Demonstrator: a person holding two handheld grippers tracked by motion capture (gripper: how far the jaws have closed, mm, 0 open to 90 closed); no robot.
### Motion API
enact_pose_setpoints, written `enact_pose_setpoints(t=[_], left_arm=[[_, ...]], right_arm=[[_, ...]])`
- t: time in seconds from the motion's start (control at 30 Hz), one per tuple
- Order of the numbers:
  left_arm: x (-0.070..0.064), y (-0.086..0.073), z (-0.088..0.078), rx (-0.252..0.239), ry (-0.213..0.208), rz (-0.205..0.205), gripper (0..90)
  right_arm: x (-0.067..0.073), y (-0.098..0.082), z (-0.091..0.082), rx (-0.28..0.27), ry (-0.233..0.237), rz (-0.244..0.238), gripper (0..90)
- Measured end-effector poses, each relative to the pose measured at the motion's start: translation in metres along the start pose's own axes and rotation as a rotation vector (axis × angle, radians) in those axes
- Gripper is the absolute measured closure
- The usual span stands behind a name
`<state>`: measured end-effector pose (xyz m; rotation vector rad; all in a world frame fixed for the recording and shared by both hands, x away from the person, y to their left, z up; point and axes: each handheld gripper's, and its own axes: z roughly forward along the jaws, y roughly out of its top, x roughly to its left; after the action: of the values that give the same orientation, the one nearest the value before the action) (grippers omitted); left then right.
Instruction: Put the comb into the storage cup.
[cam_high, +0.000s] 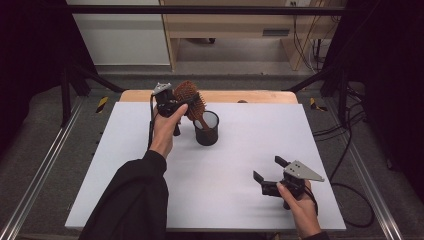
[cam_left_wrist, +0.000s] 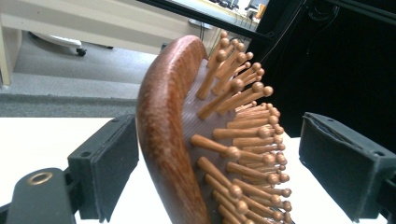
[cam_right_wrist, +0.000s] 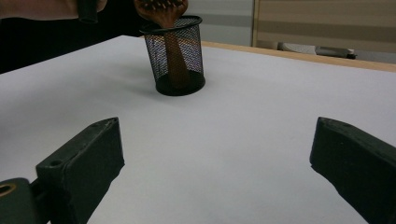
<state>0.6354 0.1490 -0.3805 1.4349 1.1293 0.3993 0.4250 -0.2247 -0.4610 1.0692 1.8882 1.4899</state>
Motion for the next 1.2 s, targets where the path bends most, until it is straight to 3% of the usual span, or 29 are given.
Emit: enact_pose_setpoints(t=[1.2], left_arm=[[-0.0015,-0.0003,-0.0032,-0.011,-0.001,0.005,4.3]], right_arm=[[0.0009,-0.0002,0.0008,0.002,0.006,0.003,3.3]])
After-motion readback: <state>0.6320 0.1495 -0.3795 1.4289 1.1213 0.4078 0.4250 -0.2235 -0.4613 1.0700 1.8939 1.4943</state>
